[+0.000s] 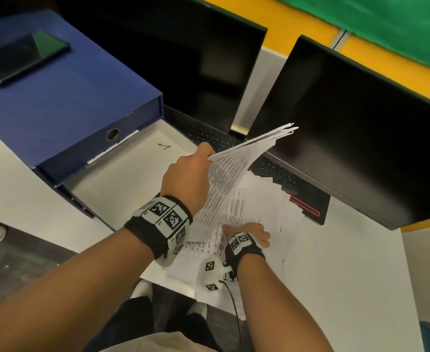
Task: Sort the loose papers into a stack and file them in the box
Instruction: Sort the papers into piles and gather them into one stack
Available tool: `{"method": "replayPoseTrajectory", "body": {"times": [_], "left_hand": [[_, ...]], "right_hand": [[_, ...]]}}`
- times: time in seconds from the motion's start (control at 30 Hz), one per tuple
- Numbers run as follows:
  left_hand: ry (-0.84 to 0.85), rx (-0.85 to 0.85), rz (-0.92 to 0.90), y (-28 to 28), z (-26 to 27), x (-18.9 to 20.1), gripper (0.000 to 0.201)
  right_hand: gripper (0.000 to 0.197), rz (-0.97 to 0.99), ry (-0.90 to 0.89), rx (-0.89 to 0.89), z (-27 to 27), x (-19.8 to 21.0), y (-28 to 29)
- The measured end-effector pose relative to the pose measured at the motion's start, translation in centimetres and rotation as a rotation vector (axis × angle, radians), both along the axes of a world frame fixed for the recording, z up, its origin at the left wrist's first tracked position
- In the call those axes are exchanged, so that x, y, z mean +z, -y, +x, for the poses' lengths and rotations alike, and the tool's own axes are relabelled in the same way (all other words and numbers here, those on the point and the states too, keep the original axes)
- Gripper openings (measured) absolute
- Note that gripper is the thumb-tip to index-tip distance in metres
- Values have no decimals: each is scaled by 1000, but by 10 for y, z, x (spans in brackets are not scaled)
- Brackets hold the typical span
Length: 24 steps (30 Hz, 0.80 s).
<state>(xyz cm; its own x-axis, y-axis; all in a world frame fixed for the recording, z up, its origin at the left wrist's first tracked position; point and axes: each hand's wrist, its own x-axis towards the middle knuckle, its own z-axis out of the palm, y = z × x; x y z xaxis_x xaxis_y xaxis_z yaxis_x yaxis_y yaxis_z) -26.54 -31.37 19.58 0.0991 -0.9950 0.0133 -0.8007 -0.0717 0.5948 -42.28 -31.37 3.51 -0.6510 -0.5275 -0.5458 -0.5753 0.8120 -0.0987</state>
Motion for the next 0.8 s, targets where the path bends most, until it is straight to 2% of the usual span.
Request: {"method": "replayPoseTrajectory", "body": {"times": [0.07, 0.1, 0.2, 0.27, 0.33, 0.4, 0.47, 0.53, 0.6, 0.7, 0.8], "left_hand": [[27, -4, -39, -1, 3, 3, 19], [40, -5, -55, 0, 4, 4, 18], [43, 2, -68, -1, 9, 6, 17], [27, 11, -67, -2, 11, 6, 17], [5, 19, -67, -3, 14, 6, 18], [-13, 27, -61, -5, 15, 5, 19], [-26, 37, -63, -5, 16, 4, 18], [-30, 42, -74, -5, 16, 4, 16], [-37, 43, -73, -5, 16, 6, 15], [-31, 33, -70, -6, 16, 9, 14], [-23, 35, -75, -6, 19, 11, 14]], "right_hand": [[96, -1, 40, -18, 2, 3, 3], [87, 8, 48, -3, 1, 2, 3], [42, -5, 121, 47, -4, 6, 3], [33, -115, 233, 11, -7, 3, 2], [18, -203, 238, -44, -7, 1, -1], [22, -251, 265, -101, -9, -2, -7], [18, -281, 305, -187, -13, -3, -12], [40, -282, 287, -221, -16, -6, -15], [59, -243, 211, -174, -13, -7, -15], [86, -111, -20, -2, 9, -6, -12], [95, -103, -35, 58, 27, -6, -8]]}}
